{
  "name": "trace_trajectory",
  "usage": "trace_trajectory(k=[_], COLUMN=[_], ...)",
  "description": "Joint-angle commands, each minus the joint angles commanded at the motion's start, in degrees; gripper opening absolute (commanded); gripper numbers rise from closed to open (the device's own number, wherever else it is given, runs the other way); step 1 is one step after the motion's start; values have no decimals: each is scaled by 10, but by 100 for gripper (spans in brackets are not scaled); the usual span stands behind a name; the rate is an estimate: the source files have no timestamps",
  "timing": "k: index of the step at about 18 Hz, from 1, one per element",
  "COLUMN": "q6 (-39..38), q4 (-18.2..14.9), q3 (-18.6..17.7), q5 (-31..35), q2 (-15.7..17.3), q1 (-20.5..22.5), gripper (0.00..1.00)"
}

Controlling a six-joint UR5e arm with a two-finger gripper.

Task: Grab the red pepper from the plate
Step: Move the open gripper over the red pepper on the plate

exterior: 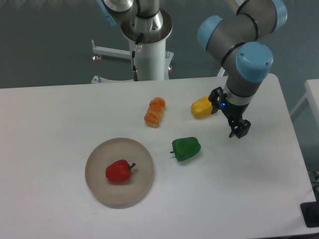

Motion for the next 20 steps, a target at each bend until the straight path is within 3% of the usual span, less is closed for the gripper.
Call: trace_trajectory(k=[5, 7, 11, 16, 20], q6=[-4, -59, -176, -273, -277], q4=[2, 28, 44, 119, 149], q3=[3, 4, 14, 10, 8], q5=[2, 0, 0, -4, -4], q2=[-7, -19, -40, -54, -76], q1=[-21, -44, -119, -198, -239], gripper=[100, 100, 100, 100, 100])
